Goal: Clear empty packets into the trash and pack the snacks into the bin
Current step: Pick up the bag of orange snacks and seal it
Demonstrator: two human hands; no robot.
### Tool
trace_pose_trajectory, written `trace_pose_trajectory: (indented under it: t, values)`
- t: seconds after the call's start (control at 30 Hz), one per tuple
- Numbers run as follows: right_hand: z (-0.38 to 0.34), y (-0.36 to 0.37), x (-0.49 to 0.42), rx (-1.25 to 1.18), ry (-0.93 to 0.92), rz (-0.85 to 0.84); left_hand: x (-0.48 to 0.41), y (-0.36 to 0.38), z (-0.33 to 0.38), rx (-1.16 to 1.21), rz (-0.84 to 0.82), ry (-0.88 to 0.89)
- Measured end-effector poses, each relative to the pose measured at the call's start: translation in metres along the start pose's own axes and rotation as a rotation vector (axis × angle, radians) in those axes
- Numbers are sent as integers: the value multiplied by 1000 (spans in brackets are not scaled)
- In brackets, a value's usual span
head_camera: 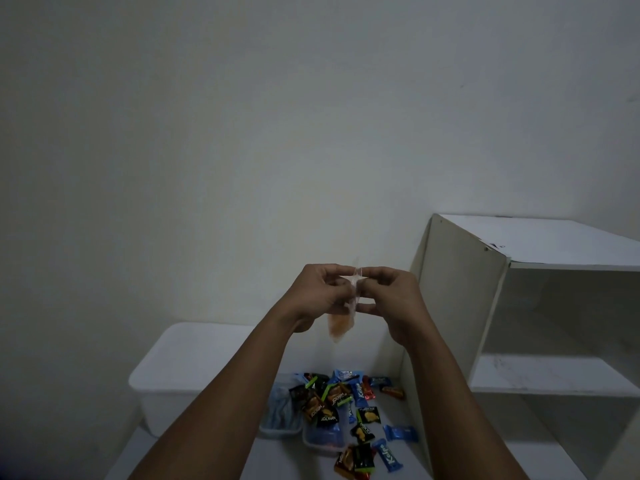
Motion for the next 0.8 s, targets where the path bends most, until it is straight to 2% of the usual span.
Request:
trace_pose_trajectory:
  t: [0.2, 0.4, 0.53, 0.8]
  values:
    - [1, 3, -1, 59, 1, -107, 1, 0, 3, 52, 45, 18]
    - [-1, 3, -3, 191, -42, -149, 0, -1, 4, 96, 88, 25]
    - [-2, 5, -3, 180, -52, -174, 1, -1, 7, 100, 95, 21]
    - [-6, 15, 1, 180, -80, -166, -4, -12, 1, 258, 284, -57]
Point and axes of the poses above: each hand's wrist, its own x-axis away from the middle knuckle, its own y-axis out of the palm, z = x × y, the point moved 7 cm from there along -x, towards the middle knuckle, and after that the axes turned 2 degrees about y, right-handed, at the moved point
